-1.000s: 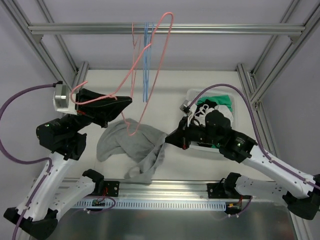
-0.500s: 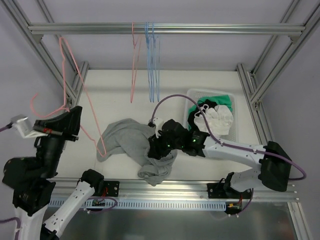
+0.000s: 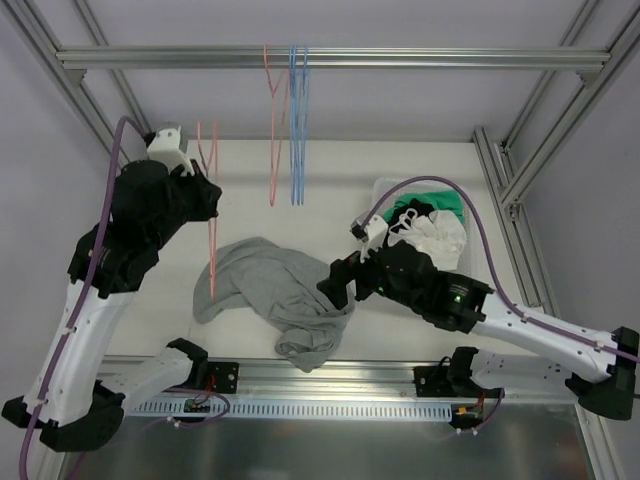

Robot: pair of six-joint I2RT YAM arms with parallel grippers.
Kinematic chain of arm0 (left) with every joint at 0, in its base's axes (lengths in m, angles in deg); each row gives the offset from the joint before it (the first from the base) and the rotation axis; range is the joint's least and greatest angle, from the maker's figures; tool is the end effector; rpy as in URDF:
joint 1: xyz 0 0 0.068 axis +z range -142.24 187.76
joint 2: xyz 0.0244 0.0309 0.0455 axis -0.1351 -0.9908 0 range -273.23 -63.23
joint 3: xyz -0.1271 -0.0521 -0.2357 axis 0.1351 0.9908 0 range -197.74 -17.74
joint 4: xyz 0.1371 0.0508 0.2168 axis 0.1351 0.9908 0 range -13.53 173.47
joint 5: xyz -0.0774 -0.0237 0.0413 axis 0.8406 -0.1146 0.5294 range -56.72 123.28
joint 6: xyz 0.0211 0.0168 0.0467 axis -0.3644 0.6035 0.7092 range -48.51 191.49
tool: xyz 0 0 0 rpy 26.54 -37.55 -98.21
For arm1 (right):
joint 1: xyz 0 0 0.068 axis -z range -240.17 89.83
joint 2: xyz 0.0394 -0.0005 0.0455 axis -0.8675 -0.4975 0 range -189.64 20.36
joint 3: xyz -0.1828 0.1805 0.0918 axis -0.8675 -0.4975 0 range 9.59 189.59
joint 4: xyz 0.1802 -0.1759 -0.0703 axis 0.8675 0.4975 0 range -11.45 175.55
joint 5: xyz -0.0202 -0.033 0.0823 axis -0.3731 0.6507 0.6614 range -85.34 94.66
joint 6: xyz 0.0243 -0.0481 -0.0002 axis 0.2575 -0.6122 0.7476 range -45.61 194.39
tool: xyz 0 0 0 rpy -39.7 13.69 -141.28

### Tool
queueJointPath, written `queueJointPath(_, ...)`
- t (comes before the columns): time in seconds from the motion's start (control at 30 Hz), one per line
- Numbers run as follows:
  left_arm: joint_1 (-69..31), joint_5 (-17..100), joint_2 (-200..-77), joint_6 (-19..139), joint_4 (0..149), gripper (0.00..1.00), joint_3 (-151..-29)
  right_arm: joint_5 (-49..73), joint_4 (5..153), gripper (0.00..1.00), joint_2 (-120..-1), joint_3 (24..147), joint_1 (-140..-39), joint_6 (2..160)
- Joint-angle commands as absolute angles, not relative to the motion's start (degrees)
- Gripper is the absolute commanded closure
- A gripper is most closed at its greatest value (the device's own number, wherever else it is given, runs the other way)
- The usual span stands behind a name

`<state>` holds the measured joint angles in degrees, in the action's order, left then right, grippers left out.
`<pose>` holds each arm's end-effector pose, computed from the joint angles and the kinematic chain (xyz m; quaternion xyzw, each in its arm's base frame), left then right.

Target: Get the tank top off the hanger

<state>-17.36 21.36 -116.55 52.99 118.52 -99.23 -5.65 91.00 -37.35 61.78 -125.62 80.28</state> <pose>0.1439 -0.0594 0.4677 -0.0187 0.7855 -0.1519 0.5996 0.1022 0.2087 0.3392 -0.3543 0.7254 0.2825 0.5181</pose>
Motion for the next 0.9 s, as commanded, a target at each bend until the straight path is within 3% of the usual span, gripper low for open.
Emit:
queueJointPath(0.0, -16.33, 30.80, -125.61, 59.00, 118.31, 1.00, -111.76, -9.14, 93.40, 0.01, -33.88, 59.69, -125.56, 78.08)
queueJointPath(0.13, -8.70, 44.94, -139.39, 58.49, 120.33, 1.00, -124.59, -8.35, 93.67, 0.00, -31.06, 58.37, -125.56, 77.82)
queueJointPath(0.47, -6.04, 50.85, -157.35, 57.52, 121.83, 1.00, -146.74, -7.74, 93.93, 0.00, -27.02, 56.09, -125.64, 76.85)
queueJointPath(0.63, -6.04, 50.87, -162.28, 57.43, 121.74, 1.00, -151.77, -7.03, 93.93, 0.00, -26.92, 55.39, -125.56, 76.85)
queueJointPath(0.87, -5.86, 46.82, -164.21, 57.69, 121.65, 1.00, -149.76, -5.98, 93.93, 0.00, -27.37, 55.03, -125.64, 76.94)
